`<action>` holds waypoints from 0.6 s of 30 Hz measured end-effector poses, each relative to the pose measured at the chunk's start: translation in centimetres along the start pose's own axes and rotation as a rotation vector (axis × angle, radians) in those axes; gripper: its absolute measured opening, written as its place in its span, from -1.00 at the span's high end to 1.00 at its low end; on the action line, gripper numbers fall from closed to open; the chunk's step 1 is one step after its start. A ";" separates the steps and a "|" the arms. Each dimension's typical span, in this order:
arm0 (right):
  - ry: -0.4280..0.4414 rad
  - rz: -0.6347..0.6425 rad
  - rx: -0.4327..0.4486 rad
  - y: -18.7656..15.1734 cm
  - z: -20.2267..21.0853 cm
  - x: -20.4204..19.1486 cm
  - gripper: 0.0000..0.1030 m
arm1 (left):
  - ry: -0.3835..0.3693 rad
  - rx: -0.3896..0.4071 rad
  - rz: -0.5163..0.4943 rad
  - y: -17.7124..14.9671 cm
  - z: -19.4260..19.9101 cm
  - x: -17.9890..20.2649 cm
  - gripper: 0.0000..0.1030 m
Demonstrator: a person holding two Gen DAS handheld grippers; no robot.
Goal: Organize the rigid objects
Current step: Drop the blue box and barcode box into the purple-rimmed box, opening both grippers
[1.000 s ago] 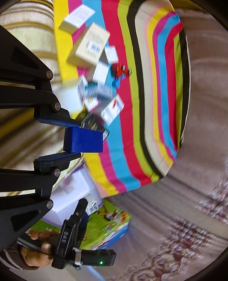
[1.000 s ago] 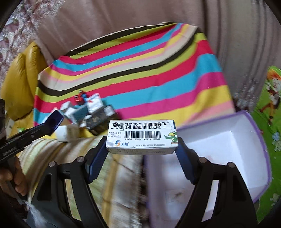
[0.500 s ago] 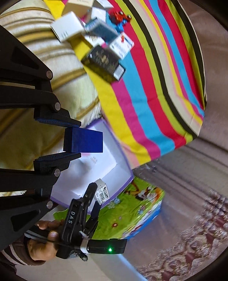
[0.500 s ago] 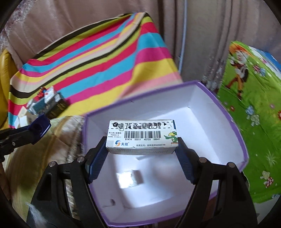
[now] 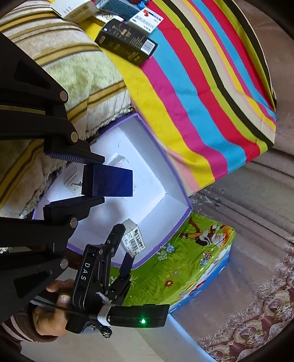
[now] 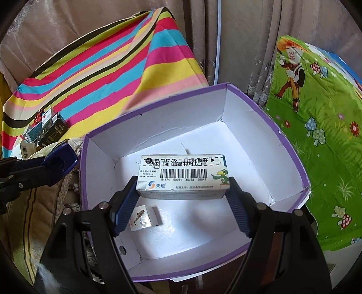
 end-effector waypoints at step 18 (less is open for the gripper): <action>0.017 -0.013 -0.055 -0.6 -1.3 -0.6 -0.75 | -0.053 -0.026 0.104 -0.3 -0.3 -1.5 -0.01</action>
Point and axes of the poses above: each gripper's, at about its wrist camera, not at the fingertips, and z roughly against the way its jaws point, x to its right, y to its top, the point moved 6 cm from there along -z, roughly the way its jaws point, and after that the axes turned 13 degrees about y, right-handed, at the moved point
